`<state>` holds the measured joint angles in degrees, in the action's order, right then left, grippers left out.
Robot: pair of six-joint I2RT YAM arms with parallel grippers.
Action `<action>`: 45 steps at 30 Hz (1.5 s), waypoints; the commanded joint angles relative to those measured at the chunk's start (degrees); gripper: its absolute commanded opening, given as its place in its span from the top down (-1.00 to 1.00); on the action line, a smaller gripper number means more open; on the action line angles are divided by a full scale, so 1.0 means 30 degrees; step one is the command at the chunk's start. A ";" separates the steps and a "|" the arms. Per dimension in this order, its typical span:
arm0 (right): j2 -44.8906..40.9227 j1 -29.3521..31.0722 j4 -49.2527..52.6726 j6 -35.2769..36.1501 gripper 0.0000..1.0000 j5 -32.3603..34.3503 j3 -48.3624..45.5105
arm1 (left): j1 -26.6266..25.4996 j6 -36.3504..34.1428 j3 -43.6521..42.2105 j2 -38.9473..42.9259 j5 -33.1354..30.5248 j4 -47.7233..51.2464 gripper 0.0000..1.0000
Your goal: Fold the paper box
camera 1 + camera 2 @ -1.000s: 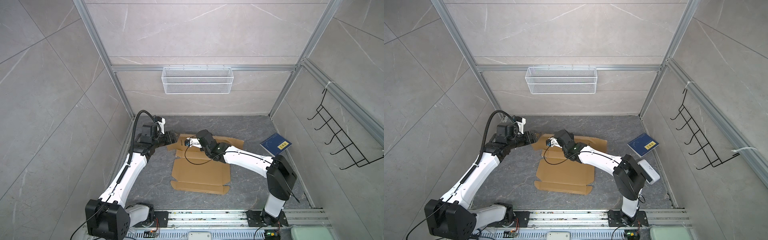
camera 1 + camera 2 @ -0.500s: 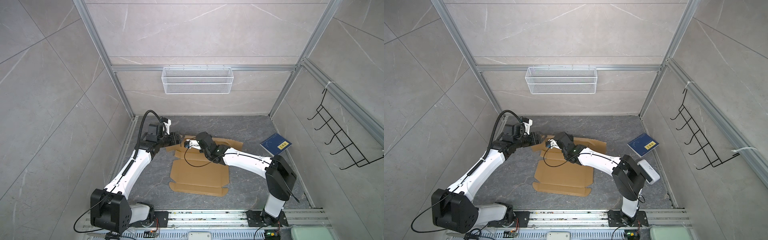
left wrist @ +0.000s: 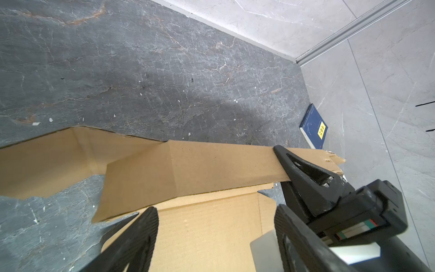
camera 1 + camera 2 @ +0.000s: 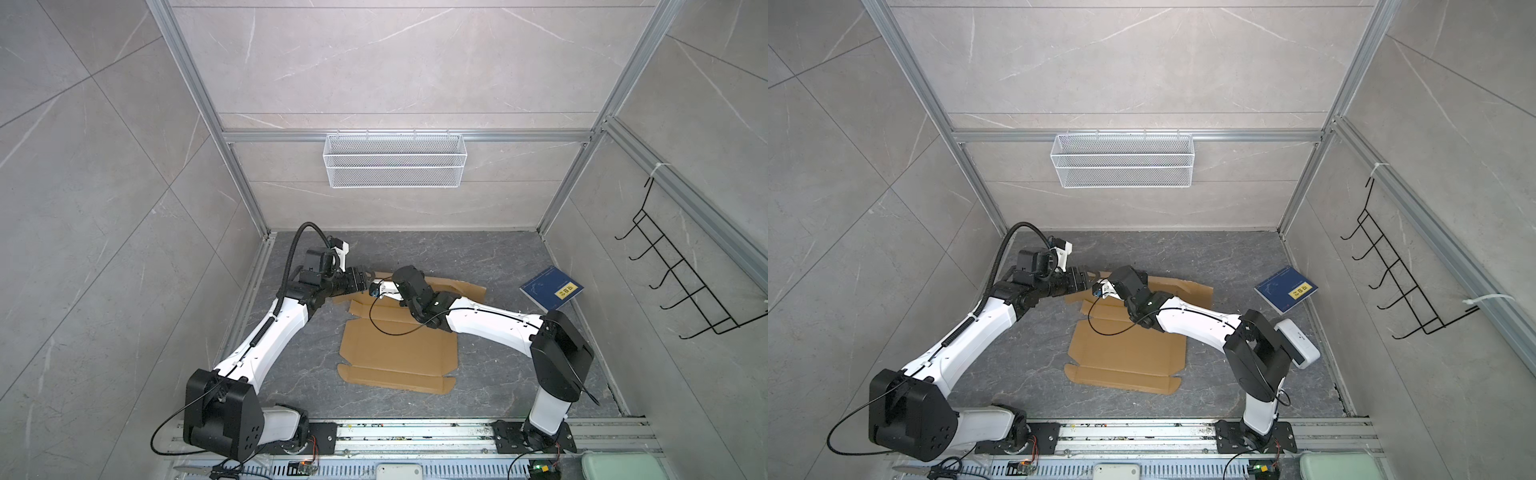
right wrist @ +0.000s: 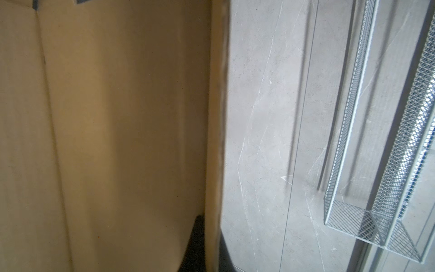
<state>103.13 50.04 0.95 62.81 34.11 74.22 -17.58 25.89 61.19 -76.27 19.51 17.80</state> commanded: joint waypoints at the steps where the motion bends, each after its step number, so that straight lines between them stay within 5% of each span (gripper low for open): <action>1: -0.0631 0.0180 -0.0432 -0.0096 1.00 0.0094 -0.0314 | 0.0357 -0.0825 0.1124 0.0268 -0.0217 0.0581 -0.61; 22: -0.0635 0.0198 -0.0515 -0.0135 1.00 -0.0004 -0.0602 | 0.0474 -0.0115 0.0317 -0.1110 -0.0147 -0.1298 -0.61; 45: -0.0359 0.0553 -0.0335 -0.0427 1.00 -0.0149 -0.0667 | -0.2158 0.2995 -0.0382 -0.1486 0.0192 -0.3824 -0.57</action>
<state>101.97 49.78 0.30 61.80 35.46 72.29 -20.10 32.21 58.92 -80.20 14.85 11.81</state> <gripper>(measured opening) 0.054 0.787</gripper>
